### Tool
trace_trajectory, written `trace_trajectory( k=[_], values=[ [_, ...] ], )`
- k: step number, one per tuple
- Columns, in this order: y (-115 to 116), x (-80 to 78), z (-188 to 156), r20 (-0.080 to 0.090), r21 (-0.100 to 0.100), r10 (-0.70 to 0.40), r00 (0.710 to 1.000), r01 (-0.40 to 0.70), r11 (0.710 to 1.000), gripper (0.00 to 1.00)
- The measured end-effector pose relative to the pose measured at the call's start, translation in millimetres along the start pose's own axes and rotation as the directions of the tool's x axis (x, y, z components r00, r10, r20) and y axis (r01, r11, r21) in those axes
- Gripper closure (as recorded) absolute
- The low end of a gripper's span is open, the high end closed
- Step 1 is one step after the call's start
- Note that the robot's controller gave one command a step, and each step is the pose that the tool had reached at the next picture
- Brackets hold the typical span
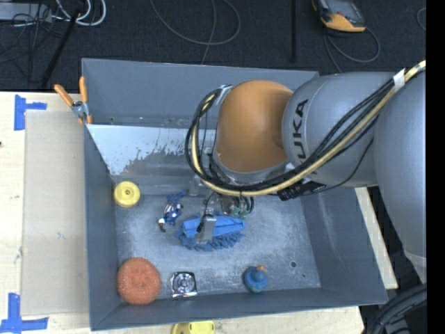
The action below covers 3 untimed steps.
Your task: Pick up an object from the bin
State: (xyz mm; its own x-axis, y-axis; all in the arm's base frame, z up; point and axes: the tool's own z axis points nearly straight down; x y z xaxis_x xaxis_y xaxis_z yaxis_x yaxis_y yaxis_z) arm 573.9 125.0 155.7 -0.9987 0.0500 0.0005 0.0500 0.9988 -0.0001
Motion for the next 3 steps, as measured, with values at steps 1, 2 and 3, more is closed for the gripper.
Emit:
trace_trajectory(
  k=[1, 2, 3],
  values=[
    [-32.6, -12.7, 49.9, -0.001, -0.001, -0.195, 0.981, 0.195, 0.981, 1.0],
    [-32.7, -12.7, 49.9, -0.001, -0.001, -0.195, 0.981, 0.195, 0.981, 1.0],
    [-44.4, -21.0, -91.3, 0.003, 0.0, -0.185, 0.983, 0.185, 0.983, 1.0]
  ],
)
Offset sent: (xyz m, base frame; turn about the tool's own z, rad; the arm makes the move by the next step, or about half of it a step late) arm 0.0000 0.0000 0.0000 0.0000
